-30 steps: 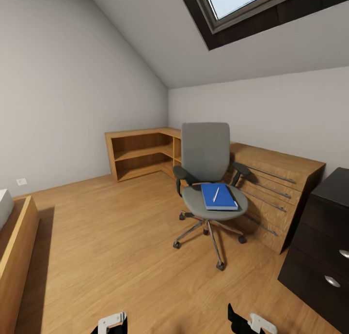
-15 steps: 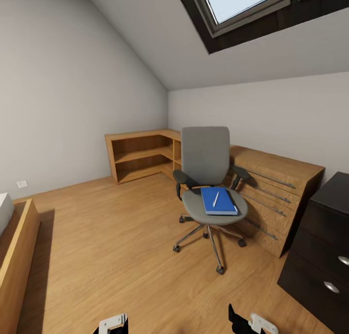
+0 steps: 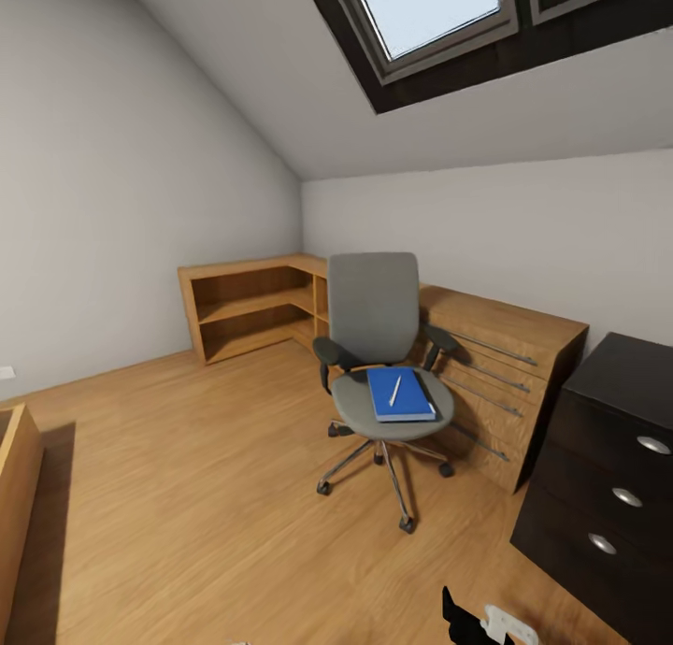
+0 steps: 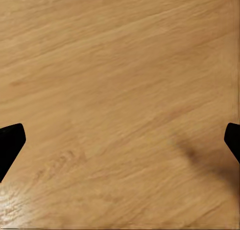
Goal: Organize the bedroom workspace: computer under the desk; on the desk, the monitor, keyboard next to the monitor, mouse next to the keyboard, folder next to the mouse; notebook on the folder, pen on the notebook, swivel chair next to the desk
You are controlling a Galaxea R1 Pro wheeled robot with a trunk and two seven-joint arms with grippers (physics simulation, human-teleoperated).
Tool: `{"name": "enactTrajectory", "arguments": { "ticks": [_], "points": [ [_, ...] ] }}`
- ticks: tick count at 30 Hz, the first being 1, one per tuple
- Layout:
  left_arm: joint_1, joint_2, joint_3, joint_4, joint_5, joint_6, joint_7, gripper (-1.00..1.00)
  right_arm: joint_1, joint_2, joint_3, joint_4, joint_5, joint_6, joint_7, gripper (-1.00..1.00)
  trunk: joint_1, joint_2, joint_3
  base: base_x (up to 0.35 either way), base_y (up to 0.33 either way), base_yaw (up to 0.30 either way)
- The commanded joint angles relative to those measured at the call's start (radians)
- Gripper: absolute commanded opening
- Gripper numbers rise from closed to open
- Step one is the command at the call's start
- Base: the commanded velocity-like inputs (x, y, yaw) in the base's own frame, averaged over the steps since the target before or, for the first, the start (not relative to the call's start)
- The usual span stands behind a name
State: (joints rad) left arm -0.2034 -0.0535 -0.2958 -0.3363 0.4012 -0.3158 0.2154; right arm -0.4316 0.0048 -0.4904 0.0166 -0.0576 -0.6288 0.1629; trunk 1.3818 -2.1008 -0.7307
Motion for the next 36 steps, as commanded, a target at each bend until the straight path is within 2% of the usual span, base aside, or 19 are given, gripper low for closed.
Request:
{"name": "enactTrajectory", "arguments": {
  "ticks": [1, 21, 22, 26, 36],
  "points": [
    [-0.001, 0.001, -0.008, 0.006, 0.005, -0.003, 0.008, 1.00, -0.001, 0.000, -0.004, 0.002, -0.006, -0.003, 0.007, 1.00, -0.004, 0.007, 0.003, 0.000, 0.000, -0.244],
    [-0.001, 0.002, -0.008, 0.019, 0.005, -0.003, 0.006, 1.00, -0.001, 0.000, -0.002, 0.000, -0.003, -0.003, 0.007, 1.00, -0.081, 0.147, 0.076, 0.000, 0.000, -0.244],
    [-0.001, 0.001, -0.008, 0.019, 0.005, -0.003, 0.006, 1.00, -0.001, 0.000, -0.002, 0.000, 0.003, -0.003, 0.007, 1.00, -0.085, 0.154, 0.079, 0.000, 0.000, -0.244],
    [-0.001, 0.001, -0.008, 0.019, 0.005, -0.005, 0.006, 1.00, -0.001, 0.001, -0.002, 0.001, 0.079, -0.003, 0.006, 1.00, -0.100, 0.182, 0.094, 0.000, 0.000, -0.244],
    [-0.001, 0.001, -0.007, 0.019, 0.005, -0.006, 0.006, 1.00, -0.001, 0.001, -0.002, 0.001, 0.095, -0.004, 0.006, 1.00, -0.138, 0.252, 0.130, 0.000, 0.000, -0.247]
  ]
}}
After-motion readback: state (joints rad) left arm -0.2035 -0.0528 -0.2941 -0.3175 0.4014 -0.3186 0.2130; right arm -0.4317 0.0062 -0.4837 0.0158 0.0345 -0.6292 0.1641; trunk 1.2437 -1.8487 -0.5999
